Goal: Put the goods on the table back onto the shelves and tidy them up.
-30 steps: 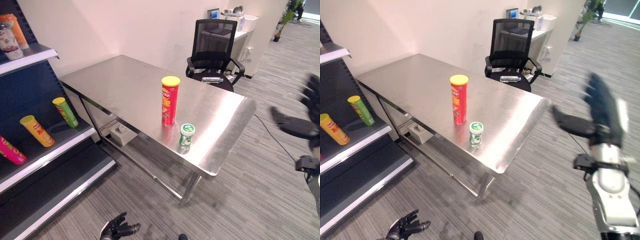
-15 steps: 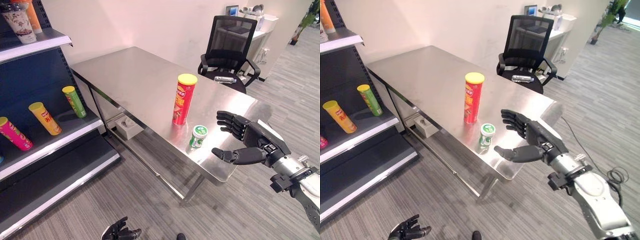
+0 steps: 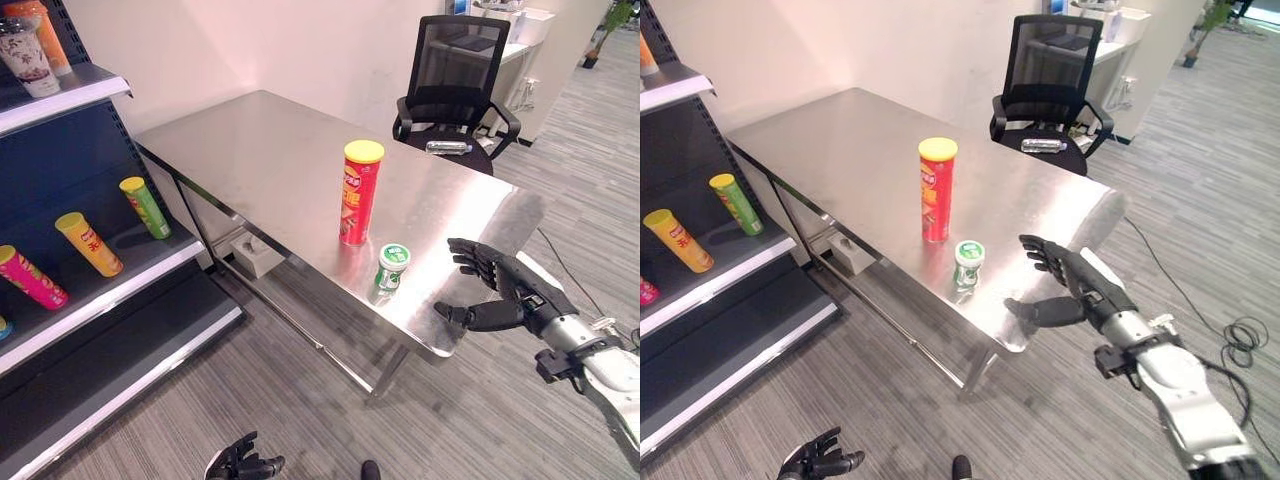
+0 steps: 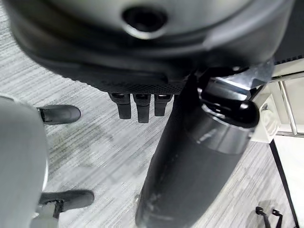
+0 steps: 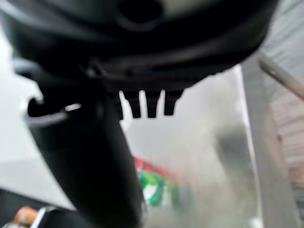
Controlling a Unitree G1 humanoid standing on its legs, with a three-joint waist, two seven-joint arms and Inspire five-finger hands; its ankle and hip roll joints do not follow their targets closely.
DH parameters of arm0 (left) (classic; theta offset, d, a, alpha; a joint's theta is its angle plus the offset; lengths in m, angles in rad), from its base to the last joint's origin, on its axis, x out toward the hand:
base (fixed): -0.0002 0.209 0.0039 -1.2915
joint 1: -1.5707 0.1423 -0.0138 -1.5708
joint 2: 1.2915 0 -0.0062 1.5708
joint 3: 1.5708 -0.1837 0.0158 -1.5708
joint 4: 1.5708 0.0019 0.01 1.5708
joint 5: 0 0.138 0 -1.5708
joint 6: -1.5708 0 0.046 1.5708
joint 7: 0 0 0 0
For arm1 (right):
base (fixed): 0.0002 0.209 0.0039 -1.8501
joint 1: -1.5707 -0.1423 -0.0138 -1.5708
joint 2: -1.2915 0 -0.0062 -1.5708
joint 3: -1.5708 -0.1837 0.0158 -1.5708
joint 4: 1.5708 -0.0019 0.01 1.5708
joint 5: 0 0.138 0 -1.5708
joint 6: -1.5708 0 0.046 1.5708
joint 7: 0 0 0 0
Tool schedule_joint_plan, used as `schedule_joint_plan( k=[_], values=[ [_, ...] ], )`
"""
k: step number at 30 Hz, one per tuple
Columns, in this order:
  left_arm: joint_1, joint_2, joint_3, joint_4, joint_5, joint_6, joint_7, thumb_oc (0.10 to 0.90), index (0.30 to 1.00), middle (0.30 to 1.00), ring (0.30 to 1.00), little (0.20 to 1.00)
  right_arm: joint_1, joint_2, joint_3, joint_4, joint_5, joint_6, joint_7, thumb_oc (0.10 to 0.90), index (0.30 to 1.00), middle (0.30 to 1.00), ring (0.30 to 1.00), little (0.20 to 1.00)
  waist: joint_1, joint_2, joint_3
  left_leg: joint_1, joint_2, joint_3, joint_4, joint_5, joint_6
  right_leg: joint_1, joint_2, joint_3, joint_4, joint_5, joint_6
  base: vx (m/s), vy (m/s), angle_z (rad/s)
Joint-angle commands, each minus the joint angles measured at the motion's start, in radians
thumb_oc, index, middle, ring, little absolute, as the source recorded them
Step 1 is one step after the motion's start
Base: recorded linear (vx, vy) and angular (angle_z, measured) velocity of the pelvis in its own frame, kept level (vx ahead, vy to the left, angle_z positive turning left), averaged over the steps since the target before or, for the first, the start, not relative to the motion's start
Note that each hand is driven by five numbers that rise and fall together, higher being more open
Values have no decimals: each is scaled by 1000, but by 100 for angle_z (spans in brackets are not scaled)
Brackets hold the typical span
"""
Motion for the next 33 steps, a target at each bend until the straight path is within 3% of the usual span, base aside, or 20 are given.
schedule_joint_plan(
  k=[1,9,19,31,33],
  values=[
    [-83,37,-31,6,-7,-51,1,800,900,900,900,900,-181,15,-2,15,32,-88,-48,800,900,900,900,900,33,-21,-13,-4,33,-6,8,9,-36,77,-43,-21,13,-71,65,34,-20,0],
    [-80,36,-42,17,-16,-57,7,800,900,900,900,900,-271,74,67,124,44,-112,-61,800,900,900,900,900,55,-19,-11,-6,32,-29,8,7,-35,87,-39,-32,13,-82,59,39,-15,6],
    [-89,36,-42,42,-5,-62,6,800,900,900,900,900,-287,88,65,125,30,-122,-66,800,900,900,900,900,67,-18,-15,-8,31,-58,8,9,-45,110,-39,-70,13,-97,52,43,-12,14],
    [-90,33,-45,54,-8,-60,7,800,900,900,900,900,-324,94,117,167,-22,-90,-76,800,900,900,900,900,84,-30,-20,-4,33,-70,8,6,-49,126,-39,-91,13,-104,51,10,-4,4],
    [-90,35,-45,54,-9,-59,8,800,900,900,900,900,-339,93,133,179,-39,-78,-80,554,531,531,531,531,87,-32,-19,-3,34,-69,8,5,-49,127,-39,-91,13,-104,51,4,2,2]
  ],
)
